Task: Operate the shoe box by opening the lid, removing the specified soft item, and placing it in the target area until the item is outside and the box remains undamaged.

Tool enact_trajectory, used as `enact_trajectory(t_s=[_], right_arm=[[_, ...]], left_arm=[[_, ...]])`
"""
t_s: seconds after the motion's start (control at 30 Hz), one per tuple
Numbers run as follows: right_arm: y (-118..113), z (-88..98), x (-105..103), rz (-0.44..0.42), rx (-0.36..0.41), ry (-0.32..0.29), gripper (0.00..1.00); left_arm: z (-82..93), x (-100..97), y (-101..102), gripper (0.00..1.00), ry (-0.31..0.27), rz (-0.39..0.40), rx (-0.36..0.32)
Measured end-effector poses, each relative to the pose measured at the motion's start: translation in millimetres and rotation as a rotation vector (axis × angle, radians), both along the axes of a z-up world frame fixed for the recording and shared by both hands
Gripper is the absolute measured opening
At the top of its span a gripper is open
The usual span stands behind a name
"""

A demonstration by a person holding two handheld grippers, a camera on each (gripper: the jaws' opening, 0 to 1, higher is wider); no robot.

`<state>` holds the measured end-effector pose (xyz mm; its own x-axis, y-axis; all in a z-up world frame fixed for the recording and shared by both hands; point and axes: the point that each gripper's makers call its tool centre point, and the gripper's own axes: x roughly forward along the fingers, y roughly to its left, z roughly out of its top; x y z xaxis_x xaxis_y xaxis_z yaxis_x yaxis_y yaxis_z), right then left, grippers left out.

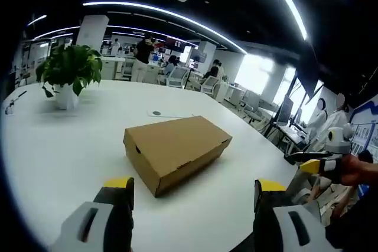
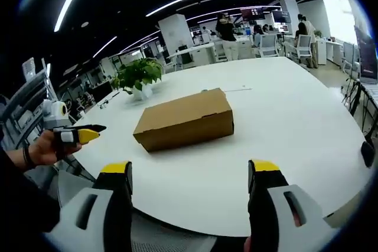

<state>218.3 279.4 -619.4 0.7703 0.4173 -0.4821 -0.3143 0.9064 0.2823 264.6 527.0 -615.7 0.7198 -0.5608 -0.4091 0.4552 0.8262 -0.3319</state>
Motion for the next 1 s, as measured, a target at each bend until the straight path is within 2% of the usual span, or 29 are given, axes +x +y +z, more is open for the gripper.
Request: enact_trajectory(t_s=[0.2, 0.43, 0.67, 1.0], right_arm=[[5.6, 0.3, 0.0, 0.0, 0.017, -0.01, 0.77], [6.9, -0.2, 1.8, 0.004, 0.028, -0.008, 0.77], [14.4, 3.9, 6.7, 0.023, 0.033, -0.014, 0.77], [18.7, 5.8, 8.9, 0.02, 0.048, -0.026, 0.76]], left_arm=[[-4.5, -6.1, 0.8, 0.85, 0.016, -0.011, 0.016], [1.6, -3.6, 0.6, 0.85, 0.001, 0.004, 0.007], [-2.6, -7.9, 4.5, 0.85, 0.011, 0.01, 0.01], [1.7, -5.5, 8.1, 0.85, 0.002, 0.006, 0.023]])
